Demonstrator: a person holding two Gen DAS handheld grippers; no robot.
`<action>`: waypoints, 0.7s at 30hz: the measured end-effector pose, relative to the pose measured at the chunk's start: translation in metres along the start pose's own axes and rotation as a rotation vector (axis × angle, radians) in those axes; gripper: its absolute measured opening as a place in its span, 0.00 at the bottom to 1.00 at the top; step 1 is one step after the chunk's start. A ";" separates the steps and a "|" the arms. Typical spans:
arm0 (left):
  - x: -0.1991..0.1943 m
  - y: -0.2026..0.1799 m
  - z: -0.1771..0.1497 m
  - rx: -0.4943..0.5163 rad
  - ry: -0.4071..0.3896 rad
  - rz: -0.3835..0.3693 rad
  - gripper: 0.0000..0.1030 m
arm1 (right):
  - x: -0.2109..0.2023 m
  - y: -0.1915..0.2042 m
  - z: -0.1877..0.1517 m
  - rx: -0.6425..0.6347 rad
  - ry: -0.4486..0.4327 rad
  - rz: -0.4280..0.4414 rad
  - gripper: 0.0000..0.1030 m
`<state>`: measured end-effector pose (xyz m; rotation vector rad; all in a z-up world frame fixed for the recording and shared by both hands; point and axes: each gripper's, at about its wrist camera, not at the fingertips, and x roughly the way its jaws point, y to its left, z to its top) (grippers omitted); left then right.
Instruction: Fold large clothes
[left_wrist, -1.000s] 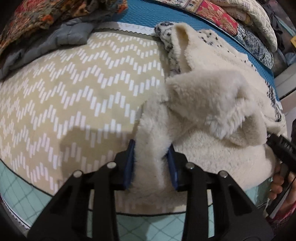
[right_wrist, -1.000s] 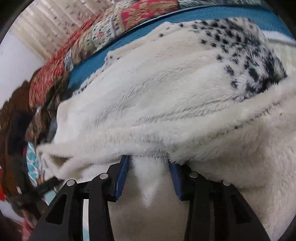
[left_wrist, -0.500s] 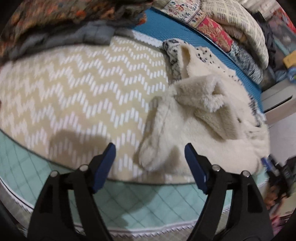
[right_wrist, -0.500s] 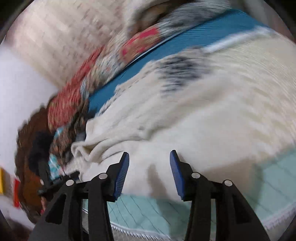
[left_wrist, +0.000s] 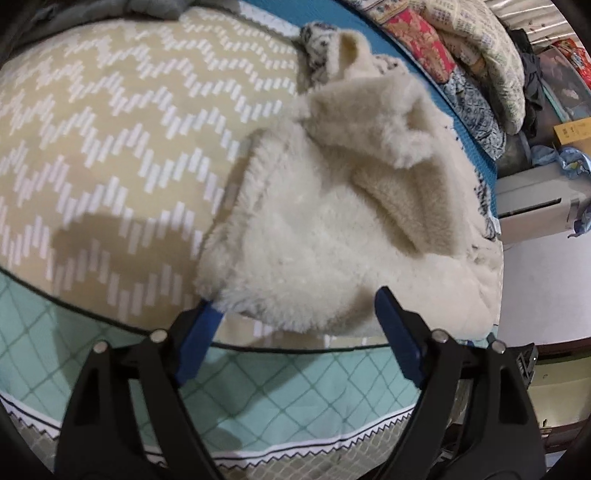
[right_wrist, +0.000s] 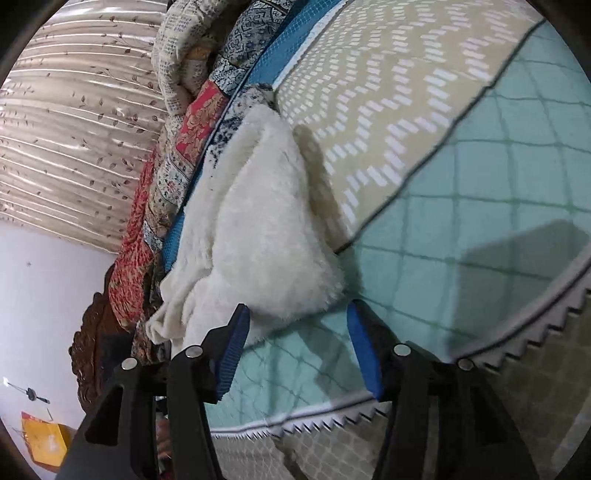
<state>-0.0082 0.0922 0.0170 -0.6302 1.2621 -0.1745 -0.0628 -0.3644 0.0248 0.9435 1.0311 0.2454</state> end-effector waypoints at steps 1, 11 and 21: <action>0.001 -0.001 0.001 -0.002 -0.003 -0.006 0.80 | 0.003 0.004 0.000 -0.010 0.002 -0.005 0.25; 0.004 0.007 0.017 -0.078 0.009 -0.097 0.83 | 0.038 0.033 0.006 -0.065 0.046 -0.011 0.11; 0.004 0.021 0.016 -0.119 0.044 -0.227 0.83 | 0.041 0.033 0.009 -0.039 0.045 0.032 0.04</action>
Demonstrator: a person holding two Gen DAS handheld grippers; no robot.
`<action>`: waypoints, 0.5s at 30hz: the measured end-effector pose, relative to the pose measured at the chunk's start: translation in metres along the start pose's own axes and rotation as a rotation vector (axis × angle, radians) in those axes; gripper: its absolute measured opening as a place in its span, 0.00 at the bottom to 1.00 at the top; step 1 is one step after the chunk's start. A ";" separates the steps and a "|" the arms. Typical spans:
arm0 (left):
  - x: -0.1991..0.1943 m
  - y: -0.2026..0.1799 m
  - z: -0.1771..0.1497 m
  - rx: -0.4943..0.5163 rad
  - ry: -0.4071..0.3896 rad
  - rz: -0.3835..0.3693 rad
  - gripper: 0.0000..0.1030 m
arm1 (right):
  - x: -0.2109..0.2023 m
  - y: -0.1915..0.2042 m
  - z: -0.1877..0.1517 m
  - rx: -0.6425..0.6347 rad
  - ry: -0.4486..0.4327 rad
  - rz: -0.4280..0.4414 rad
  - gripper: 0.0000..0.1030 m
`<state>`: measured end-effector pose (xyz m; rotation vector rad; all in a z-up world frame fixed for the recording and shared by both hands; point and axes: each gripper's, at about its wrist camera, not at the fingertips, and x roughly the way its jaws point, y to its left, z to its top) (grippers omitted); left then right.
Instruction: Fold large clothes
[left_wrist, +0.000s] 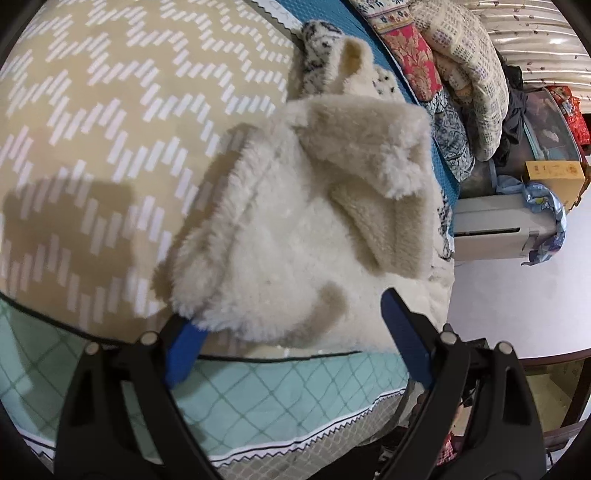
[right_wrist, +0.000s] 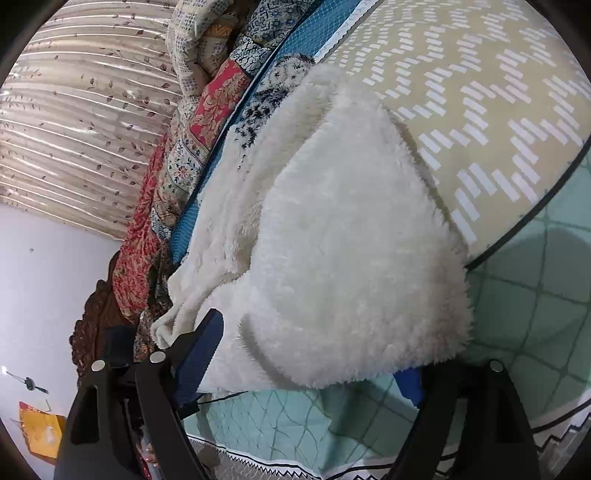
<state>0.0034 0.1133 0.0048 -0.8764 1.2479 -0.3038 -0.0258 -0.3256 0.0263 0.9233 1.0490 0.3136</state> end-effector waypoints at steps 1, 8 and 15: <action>0.000 0.002 0.000 -0.004 0.001 -0.012 0.83 | 0.000 -0.001 0.001 0.004 0.002 -0.001 0.04; 0.007 -0.009 0.009 0.014 -0.001 0.047 0.83 | 0.005 0.004 0.005 -0.003 0.042 -0.016 0.04; 0.007 -0.005 0.015 -0.035 -0.026 0.127 0.20 | 0.020 0.004 0.005 0.057 0.088 -0.005 0.68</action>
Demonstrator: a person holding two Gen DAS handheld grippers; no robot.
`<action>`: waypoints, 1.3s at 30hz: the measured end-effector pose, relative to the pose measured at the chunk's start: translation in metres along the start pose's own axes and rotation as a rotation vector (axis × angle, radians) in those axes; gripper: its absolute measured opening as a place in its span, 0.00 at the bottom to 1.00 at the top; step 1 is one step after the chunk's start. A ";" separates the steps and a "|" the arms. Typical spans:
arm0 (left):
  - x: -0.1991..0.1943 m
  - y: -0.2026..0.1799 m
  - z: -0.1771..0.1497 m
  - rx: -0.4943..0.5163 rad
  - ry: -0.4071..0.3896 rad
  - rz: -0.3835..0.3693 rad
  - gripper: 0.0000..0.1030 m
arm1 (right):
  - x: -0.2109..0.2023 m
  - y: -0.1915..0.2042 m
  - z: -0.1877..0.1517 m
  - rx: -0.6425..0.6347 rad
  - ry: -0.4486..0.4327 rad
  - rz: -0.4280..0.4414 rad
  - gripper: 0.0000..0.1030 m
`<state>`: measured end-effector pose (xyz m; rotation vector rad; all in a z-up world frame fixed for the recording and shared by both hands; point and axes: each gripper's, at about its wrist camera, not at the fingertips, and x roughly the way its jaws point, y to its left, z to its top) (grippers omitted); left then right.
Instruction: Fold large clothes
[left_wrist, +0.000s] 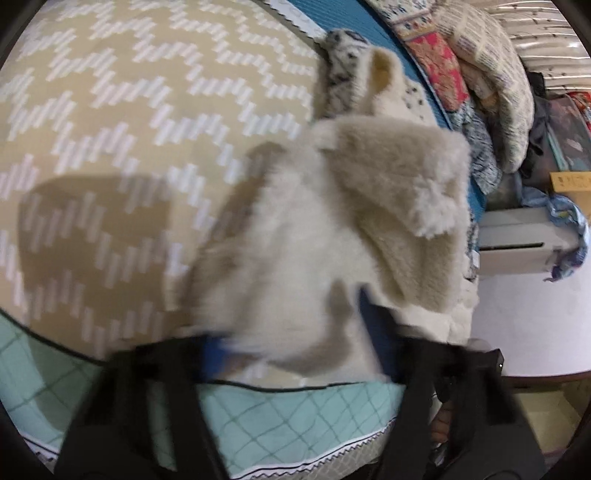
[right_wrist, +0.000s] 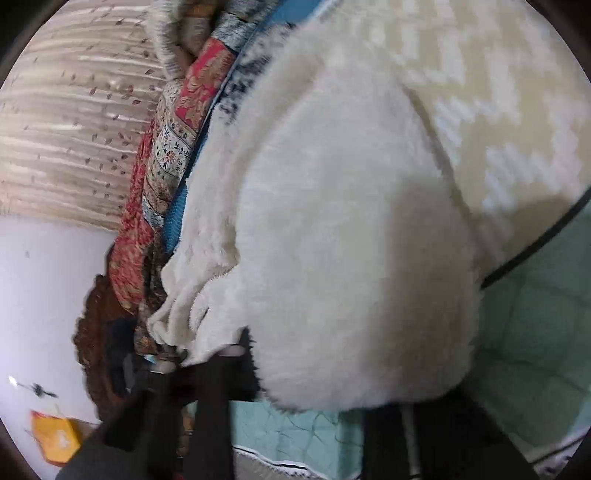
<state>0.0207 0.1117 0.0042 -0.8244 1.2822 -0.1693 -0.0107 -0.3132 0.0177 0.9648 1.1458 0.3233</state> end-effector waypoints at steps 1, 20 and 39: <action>0.000 0.004 0.000 -0.019 0.026 -0.038 0.17 | -0.003 0.004 -0.002 -0.021 -0.012 -0.004 0.69; -0.045 0.043 -0.072 0.089 0.025 0.061 0.21 | -0.037 -0.035 -0.068 0.055 0.027 0.024 0.60; -0.087 -0.163 0.063 0.719 -0.259 0.309 0.80 | -0.088 0.163 0.076 -0.667 -0.155 -0.253 0.26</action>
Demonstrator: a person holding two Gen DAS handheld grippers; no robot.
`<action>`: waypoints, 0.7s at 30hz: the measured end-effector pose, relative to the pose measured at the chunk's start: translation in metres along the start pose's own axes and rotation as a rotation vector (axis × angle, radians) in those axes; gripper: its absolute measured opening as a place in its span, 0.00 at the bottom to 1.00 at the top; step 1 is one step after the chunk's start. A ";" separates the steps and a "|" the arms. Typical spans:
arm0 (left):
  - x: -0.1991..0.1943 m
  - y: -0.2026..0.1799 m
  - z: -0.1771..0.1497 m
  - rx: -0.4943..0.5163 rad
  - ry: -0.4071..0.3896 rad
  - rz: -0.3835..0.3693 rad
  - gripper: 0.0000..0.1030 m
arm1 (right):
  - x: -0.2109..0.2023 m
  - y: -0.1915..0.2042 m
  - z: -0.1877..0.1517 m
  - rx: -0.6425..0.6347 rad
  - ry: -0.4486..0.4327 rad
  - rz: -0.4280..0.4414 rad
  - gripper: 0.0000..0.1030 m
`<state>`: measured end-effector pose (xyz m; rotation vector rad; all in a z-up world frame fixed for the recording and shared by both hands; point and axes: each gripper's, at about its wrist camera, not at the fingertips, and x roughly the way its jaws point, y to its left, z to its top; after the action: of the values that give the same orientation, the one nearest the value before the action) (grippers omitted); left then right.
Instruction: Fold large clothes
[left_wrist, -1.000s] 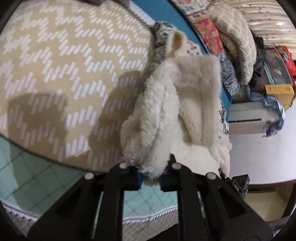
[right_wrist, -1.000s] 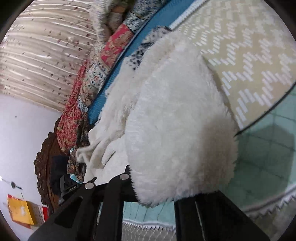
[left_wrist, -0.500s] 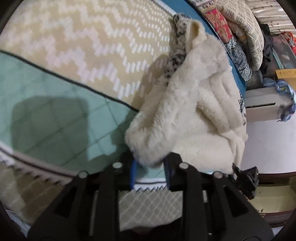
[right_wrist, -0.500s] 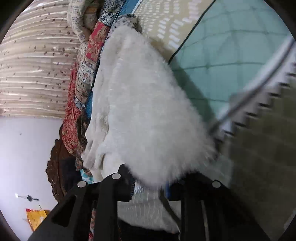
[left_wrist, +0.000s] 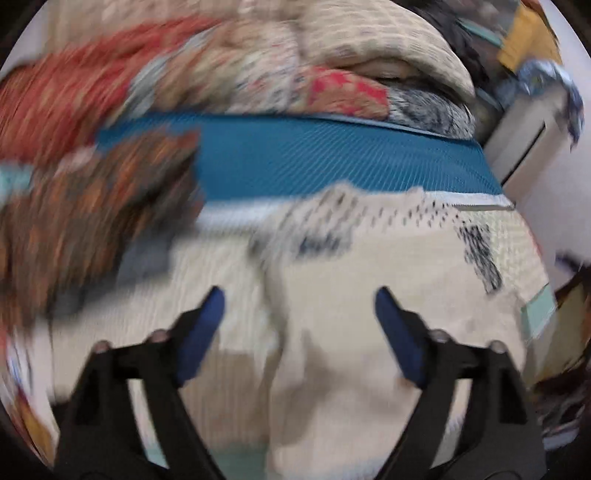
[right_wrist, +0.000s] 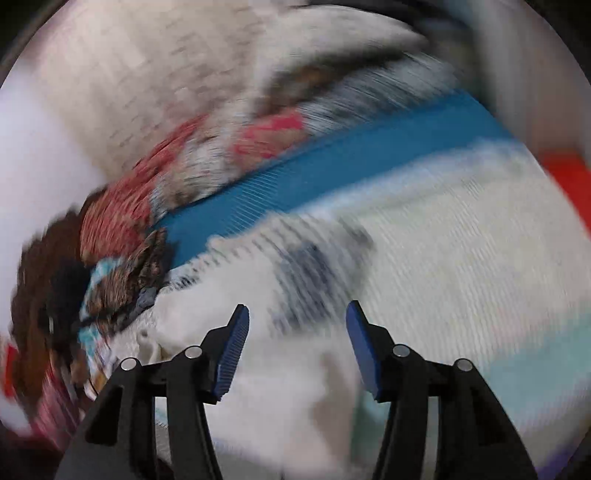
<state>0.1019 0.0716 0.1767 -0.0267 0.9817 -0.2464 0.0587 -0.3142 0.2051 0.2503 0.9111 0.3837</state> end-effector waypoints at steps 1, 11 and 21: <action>0.023 -0.012 0.023 0.025 0.021 0.028 0.80 | 0.025 0.010 0.021 -0.033 0.012 -0.010 0.23; 0.204 -0.038 0.101 -0.093 0.229 -0.005 0.80 | 0.235 0.014 0.085 -0.105 0.249 -0.042 0.20; 0.218 -0.050 0.090 -0.078 0.211 -0.032 0.14 | 0.259 0.027 0.074 -0.150 0.281 -0.036 0.71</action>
<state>0.2818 -0.0321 0.0550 -0.0887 1.2010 -0.2436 0.2554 -0.1836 0.0728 0.0417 1.1549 0.4590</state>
